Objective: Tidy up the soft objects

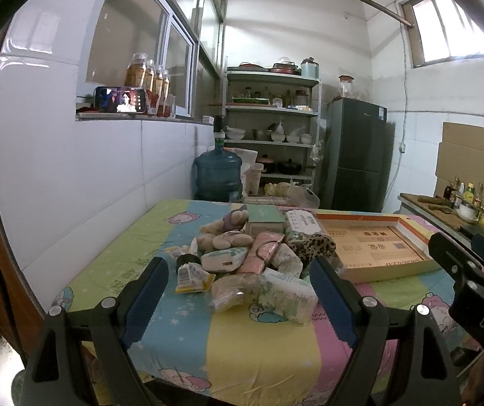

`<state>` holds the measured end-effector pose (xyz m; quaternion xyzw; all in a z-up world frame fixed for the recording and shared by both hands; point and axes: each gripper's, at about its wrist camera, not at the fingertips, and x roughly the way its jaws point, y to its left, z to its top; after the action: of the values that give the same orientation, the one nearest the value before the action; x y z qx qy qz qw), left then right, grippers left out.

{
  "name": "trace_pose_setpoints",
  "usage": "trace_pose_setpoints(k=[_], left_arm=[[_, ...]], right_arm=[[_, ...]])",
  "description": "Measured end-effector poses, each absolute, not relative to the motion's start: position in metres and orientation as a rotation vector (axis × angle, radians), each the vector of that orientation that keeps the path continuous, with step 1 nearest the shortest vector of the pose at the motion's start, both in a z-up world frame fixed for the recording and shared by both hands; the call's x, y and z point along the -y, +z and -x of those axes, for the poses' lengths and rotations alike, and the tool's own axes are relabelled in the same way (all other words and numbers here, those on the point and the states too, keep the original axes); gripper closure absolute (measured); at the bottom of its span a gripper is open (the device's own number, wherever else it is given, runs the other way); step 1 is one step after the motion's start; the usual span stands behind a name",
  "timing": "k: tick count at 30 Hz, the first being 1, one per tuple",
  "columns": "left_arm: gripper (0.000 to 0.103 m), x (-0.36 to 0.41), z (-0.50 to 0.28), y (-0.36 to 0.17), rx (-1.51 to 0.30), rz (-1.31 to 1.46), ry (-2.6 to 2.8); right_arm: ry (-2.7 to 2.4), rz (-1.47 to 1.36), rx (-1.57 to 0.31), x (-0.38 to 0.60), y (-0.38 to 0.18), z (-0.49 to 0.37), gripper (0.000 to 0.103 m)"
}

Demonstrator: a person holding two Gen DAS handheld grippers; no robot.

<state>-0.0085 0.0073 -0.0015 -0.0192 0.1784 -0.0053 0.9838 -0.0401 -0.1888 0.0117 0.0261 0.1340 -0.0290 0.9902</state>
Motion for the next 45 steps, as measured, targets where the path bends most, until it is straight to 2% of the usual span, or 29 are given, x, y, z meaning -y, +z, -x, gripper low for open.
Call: trace_pose_setpoints(k=[45], left_arm=[[0.017,-0.012,0.007,-0.006,-0.378,0.048,-0.002]], right_arm=[[-0.040,-0.048,-0.280,0.174,0.007,0.037,0.018]])
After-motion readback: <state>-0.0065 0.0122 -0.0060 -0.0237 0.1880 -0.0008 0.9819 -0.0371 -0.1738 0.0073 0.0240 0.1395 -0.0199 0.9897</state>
